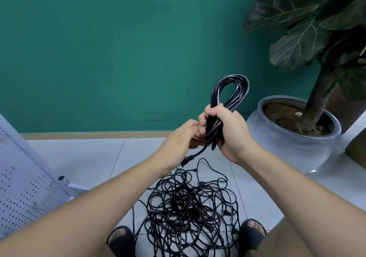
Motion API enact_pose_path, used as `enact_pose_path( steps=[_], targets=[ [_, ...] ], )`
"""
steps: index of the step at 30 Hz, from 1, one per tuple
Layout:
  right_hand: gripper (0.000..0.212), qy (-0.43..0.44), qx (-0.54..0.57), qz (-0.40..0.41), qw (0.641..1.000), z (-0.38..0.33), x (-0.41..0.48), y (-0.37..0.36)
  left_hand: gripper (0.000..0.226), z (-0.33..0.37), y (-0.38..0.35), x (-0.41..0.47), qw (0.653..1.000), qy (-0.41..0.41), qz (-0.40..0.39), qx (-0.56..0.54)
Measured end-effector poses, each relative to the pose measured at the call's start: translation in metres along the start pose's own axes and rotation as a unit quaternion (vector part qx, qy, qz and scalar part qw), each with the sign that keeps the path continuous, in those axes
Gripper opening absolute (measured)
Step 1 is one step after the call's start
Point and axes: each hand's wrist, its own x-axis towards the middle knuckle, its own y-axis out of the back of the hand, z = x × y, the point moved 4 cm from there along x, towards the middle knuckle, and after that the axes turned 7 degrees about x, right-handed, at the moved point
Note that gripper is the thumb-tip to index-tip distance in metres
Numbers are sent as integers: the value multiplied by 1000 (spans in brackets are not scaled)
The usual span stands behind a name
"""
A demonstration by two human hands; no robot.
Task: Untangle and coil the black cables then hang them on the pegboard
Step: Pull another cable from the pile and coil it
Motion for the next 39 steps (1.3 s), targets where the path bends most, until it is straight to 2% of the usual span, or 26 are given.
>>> enact_pose_path(
  steps=[2, 5, 8, 10, 12, 15, 20, 23, 26, 29, 32, 35, 39],
  targets=[
    [20, 12, -3, 23, 1000, -1, 0, 1, 25, -4, -4, 2, 1000, -1, 1, -10],
    [19, 10, -34, 39, 999, -1, -3, -2, 30, -8, -8, 2, 996, 7, 8, -94],
    [30, 15, -11, 45, 999, -5, -5, -5, 32, 3, -12, -6, 991, 10, 1, -133],
    [45, 20, 5, 60, 998, -6, -3, -7, 30, 5, -19, -9, 998, -7, -2, -60],
    [44, 27, -2, 81, 996, -4, -1, -6, 26, 1, -31, -12, 998, -27, -17, 51],
    [48, 52, -92, 87, 991, -2, 4, 3, 24, -5, -52, -22, 979, -41, -64, 189],
    [52, 47, -185, 55, 980, -4, 9, 15, 15, 10, -47, -35, 969, -72, -67, 228],
    [41, 42, -186, 47, 981, -3, 12, 17, 8, 26, -30, -39, 954, -124, -37, 270],
    [27, 24, -171, 23, 985, 6, 12, 14, 12, 40, -16, -40, 933, -177, 10, 313],
    [33, -9, -139, -30, 990, 14, 8, 8, 13, 50, 3, -38, 924, -219, 57, 309],
    [29, -37, -84, -39, 995, 13, 3, 5, 7, 60, 27, -36, 922, -240, 117, 281],
    [17, -62, -71, -50, 994, 14, 3, 1, 10, 60, 52, -30, 938, -196, 157, 239],
    [24, -71, -68, -49, 994, 16, 4, -4, 15, 50, 68, -23, 968, -118, 138, 175]
  ],
)
